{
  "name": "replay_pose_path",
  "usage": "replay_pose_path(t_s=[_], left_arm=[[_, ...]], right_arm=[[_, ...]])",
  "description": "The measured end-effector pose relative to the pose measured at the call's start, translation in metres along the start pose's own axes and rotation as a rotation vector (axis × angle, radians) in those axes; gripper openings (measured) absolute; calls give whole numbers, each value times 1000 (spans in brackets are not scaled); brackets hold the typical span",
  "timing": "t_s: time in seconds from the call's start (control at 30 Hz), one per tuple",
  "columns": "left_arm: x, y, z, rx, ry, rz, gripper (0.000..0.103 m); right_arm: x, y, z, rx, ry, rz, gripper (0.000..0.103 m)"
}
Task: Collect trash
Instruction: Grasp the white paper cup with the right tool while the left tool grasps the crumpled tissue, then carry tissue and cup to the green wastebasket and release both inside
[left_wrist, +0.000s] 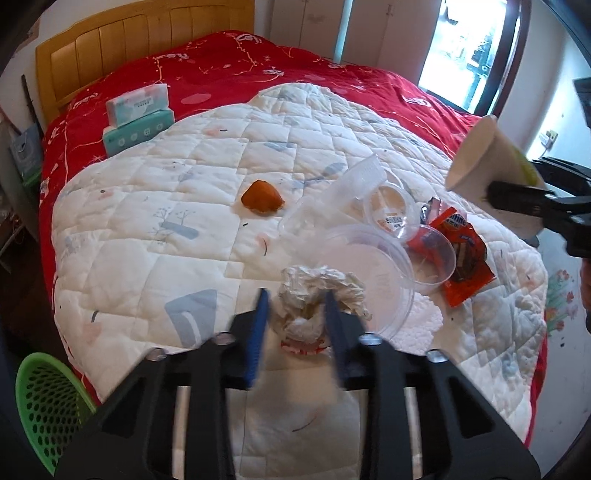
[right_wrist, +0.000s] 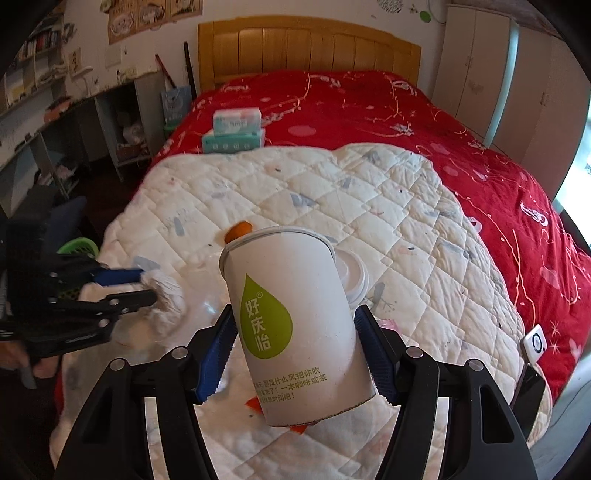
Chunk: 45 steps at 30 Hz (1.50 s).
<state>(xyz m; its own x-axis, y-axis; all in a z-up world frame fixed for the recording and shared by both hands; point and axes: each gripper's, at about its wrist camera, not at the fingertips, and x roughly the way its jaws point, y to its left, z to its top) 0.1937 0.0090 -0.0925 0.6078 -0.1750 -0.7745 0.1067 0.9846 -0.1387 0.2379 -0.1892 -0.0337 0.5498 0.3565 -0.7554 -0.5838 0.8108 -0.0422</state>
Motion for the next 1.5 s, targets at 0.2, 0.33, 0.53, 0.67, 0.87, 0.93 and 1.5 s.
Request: replay_pose_path(t_s=[0.2,0.33,0.53,0.67,0.87,0.93,1.5], left_arm=[[-19,4,-7,-23,-34,7,13],[-44,5,-12,-33,-76,25,12],[-89,25,-25,-96,-133,62,12],[-125,52,-45,-151,-173,125,12],[-158,103,-80,-228,-166,252,12],[-162,127,-93,-273,-141,291,12],[-132,229,-165,-501,17,379,23]], right_arm=[[-27,12,-7,47,-67,23,63],[-41,26,-12,69,-92,47,63],[-54,54,-19,72,-117,84,63],[-59,77,-20,77,-136,126,63],[-55,121,-13,55,-142,195,63],[-53,136,-9,43,-143,219,63],[-29,216,17,-44,-113,322,63]])
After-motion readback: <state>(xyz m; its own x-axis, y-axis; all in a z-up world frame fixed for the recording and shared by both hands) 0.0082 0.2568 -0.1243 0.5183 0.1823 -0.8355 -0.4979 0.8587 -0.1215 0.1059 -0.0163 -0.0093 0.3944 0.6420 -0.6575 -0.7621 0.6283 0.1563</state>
